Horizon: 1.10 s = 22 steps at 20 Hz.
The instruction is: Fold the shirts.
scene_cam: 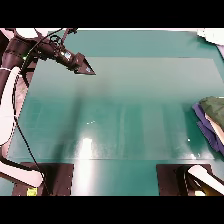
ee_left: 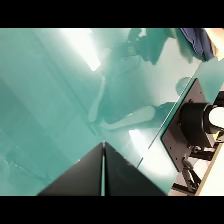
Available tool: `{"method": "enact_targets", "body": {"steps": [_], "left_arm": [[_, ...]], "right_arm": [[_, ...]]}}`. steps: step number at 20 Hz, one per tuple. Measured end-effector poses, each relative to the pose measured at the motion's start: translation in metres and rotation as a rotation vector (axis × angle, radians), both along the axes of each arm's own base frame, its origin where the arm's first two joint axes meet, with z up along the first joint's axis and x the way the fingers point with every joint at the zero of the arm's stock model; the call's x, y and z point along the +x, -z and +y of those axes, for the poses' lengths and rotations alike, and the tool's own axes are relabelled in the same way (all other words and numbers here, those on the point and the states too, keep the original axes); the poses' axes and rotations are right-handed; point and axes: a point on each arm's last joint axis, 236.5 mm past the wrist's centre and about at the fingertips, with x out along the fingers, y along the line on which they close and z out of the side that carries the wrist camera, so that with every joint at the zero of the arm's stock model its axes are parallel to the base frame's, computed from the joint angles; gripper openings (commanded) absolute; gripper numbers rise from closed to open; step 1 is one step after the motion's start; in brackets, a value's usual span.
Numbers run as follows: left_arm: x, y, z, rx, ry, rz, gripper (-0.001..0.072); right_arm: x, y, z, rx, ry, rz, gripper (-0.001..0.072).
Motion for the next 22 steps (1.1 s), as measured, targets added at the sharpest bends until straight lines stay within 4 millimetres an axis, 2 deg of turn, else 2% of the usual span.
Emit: {"method": "enact_targets", "body": {"steps": [2,3,4,5,7,9,12,14,15,16,17,19,21,22], "left_arm": [[0.0,-0.001,-0.001,-0.004,0.001,0.001,0.0022],[0.0,-0.001,-0.001,-0.005,0.002,0.001,0.0022],[-0.001,-0.001,-0.001,-0.006,0.002,0.001,0.0022],[-0.001,-0.001,-0.001,-0.005,0.003,0.002,0.0022],[-0.002,-0.001,-0.001,-0.008,0.006,0.004,0.0022],[-0.002,-0.001,-0.001,-0.007,0.008,0.005,0.0022],[-0.002,-0.001,-0.001,-0.008,0.009,0.005,0.0022],[-0.003,-0.003,-0.002,-0.017,0.012,0.004,0.0022],[-0.003,-0.005,-0.004,-0.027,0.015,0.002,0.0021],[-0.003,-0.009,-0.006,-0.039,0.017,-0.003,0.0021],[-0.004,-0.014,-0.007,-0.051,0.016,-0.014,0.002],[-0.002,-0.03,-0.008,-0.072,0.001,-0.066,0.0019],[-0.001,-0.055,-0.008,-0.093,-0.028,-0.153,0.002],[-0.002,-0.071,-0.007,-0.104,-0.043,-0.202,0.002]], "right_arm": [[-0.007,0.01,0.0,-0.008,0.013,0.01,0.0025],[-0.009,0.013,0.0,-0.014,0.018,0.013,0.0196],[-0.011,0.016,-0.001,-0.018,0.022,0.017,0.0553],[-0.012,0.016,-0.002,-0.026,0.027,0.017,0.0716],[-0.011,0.014,-0.005,-0.042,0.029,0.009,0.0718],[-0.009,0.004,-0.011,-0.073,0.036,-0.007,0.0718],[-0.002,-0.028,-0.024,-0.145,0.049,-0.051,0.0717],[0.016,-0.065,-0.035,-0.23,0.031,-0.122,0.0678],[0.031,-0.085,-0.038,-0.274,0.007,-0.179,0.0489],[0.052,-0.108,-0.038,-0.319,-0.033,-0.252,0.0179],[0.075,-0.131,-0.034,-0.357,-0.088,-0.333,0.0018],[0.132,-0.179,-0.009,-0.415,-0.258,-0.514,0.0016],[0.184,-0.222,0.04,-0.441,-0.469,-0.669,0.0017],[0.207,-0.237,0.074,-0.432,-0.588,-0.731,0.0017]]}}
